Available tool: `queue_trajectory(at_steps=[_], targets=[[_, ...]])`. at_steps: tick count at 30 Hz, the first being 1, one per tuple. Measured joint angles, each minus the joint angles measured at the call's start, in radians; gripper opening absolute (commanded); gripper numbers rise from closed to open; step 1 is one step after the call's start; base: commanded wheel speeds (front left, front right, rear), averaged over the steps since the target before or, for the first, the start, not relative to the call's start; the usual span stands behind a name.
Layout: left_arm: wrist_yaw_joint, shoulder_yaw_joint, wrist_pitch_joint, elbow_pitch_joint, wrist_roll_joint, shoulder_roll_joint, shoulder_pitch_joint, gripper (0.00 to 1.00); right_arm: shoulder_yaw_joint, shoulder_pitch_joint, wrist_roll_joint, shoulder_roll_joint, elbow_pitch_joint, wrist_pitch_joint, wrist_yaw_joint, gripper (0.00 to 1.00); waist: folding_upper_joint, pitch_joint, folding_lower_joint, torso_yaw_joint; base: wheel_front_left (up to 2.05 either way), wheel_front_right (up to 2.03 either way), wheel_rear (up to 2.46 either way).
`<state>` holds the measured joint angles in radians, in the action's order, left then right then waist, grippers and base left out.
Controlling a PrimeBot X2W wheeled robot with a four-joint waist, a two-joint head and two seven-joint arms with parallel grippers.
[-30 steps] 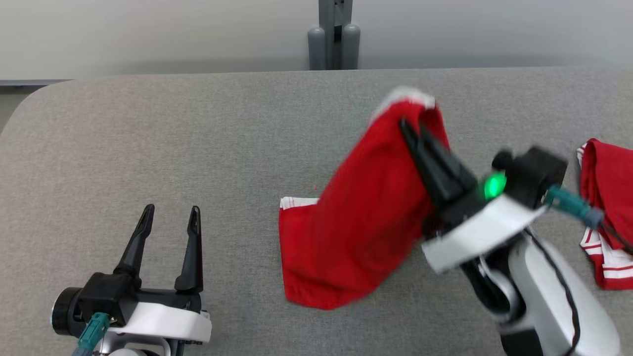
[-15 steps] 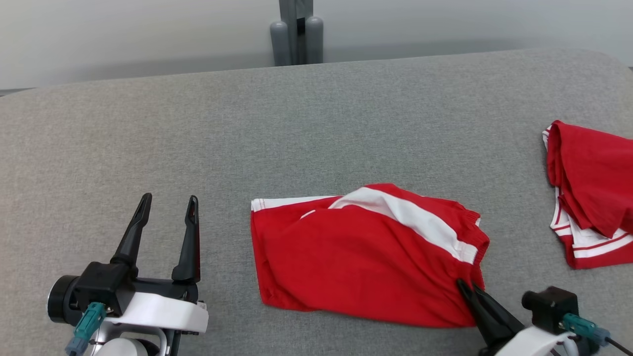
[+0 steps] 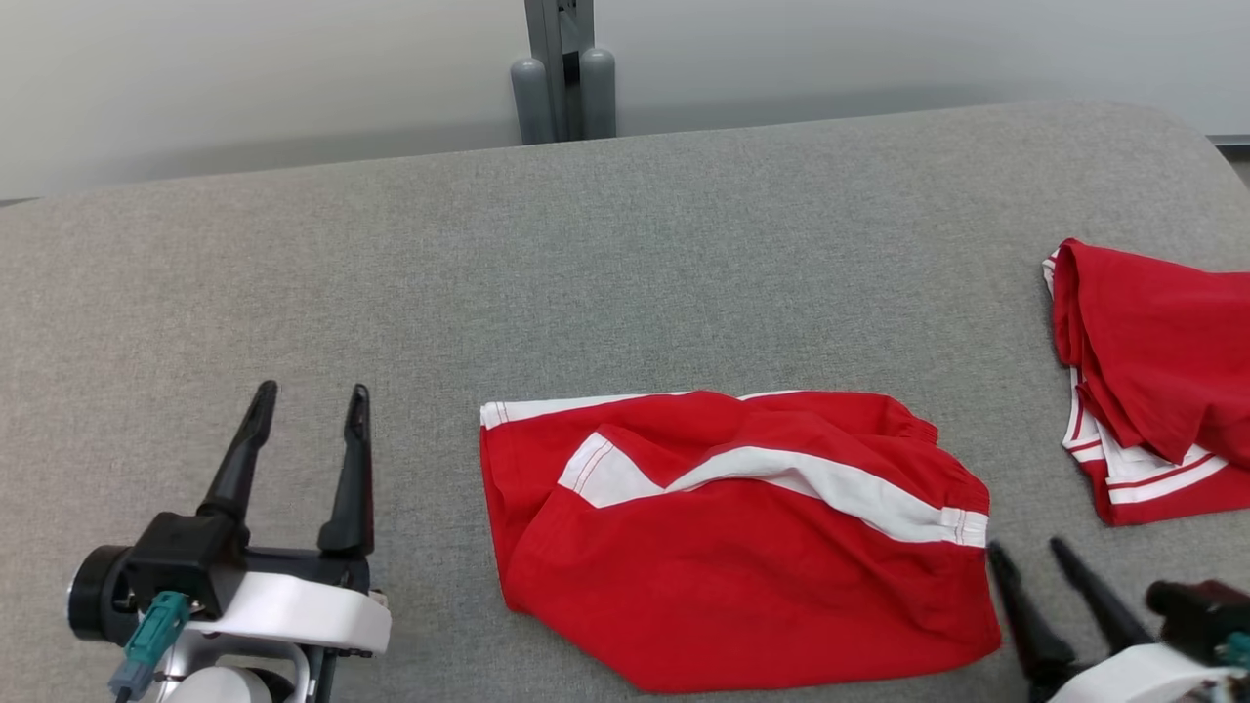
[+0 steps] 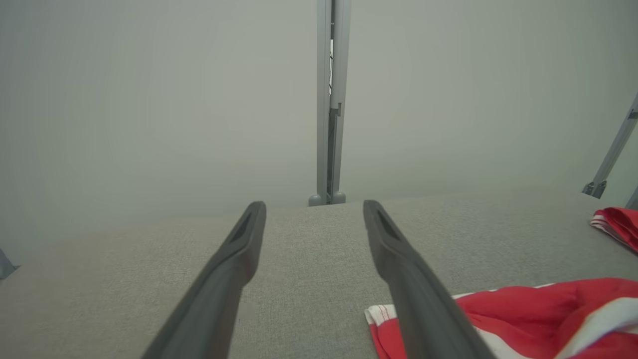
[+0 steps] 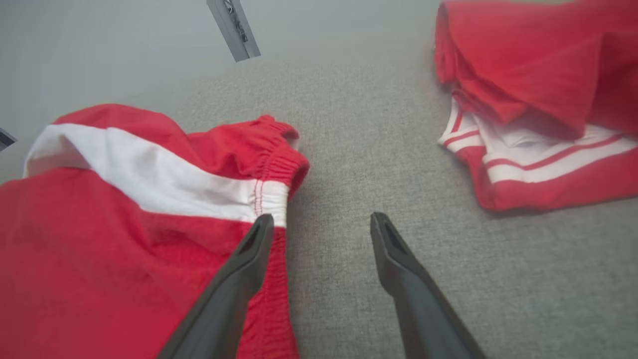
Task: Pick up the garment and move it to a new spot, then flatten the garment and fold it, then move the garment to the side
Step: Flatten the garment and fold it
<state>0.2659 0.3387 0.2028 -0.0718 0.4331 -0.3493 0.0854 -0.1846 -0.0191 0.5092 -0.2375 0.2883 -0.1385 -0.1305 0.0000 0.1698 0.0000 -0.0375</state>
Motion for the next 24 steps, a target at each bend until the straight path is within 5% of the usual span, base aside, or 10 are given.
queue_trajectory(at_steps=[6,11,16,24], targets=[[0.023,-0.022,0.0,-0.014,0.002,-0.014,-0.017,1.0,0.162,0.016,-0.091,-0.006,-0.099,-0.039,0.0,1.0,0.0,-0.013,0.0,-0.006,0.0,0.0,0.0],[0.037,-0.031,-0.002,-0.041,-0.001,-0.025,-0.017,1.0,0.254,0.069,-0.175,0.057,-0.26,-0.052,0.0,1.0,0.0,-0.021,0.0,-0.008,0.0,0.0,0.0],[0.045,-0.027,-0.015,-0.065,-0.012,-0.038,-0.017,1.0,0.197,0.094,-0.262,0.117,-0.379,0.013,0.0,1.0,0.0,-0.031,0.0,0.0,0.0,0.0,0.0],[0.061,-0.008,-0.012,-0.085,-0.016,-0.03,-0.068,1.0,0.106,0.018,-0.289,0.169,-0.403,0.063,0.0,1.0,0.0,-0.067,0.0,0.016,0.0,0.0,0.0]])
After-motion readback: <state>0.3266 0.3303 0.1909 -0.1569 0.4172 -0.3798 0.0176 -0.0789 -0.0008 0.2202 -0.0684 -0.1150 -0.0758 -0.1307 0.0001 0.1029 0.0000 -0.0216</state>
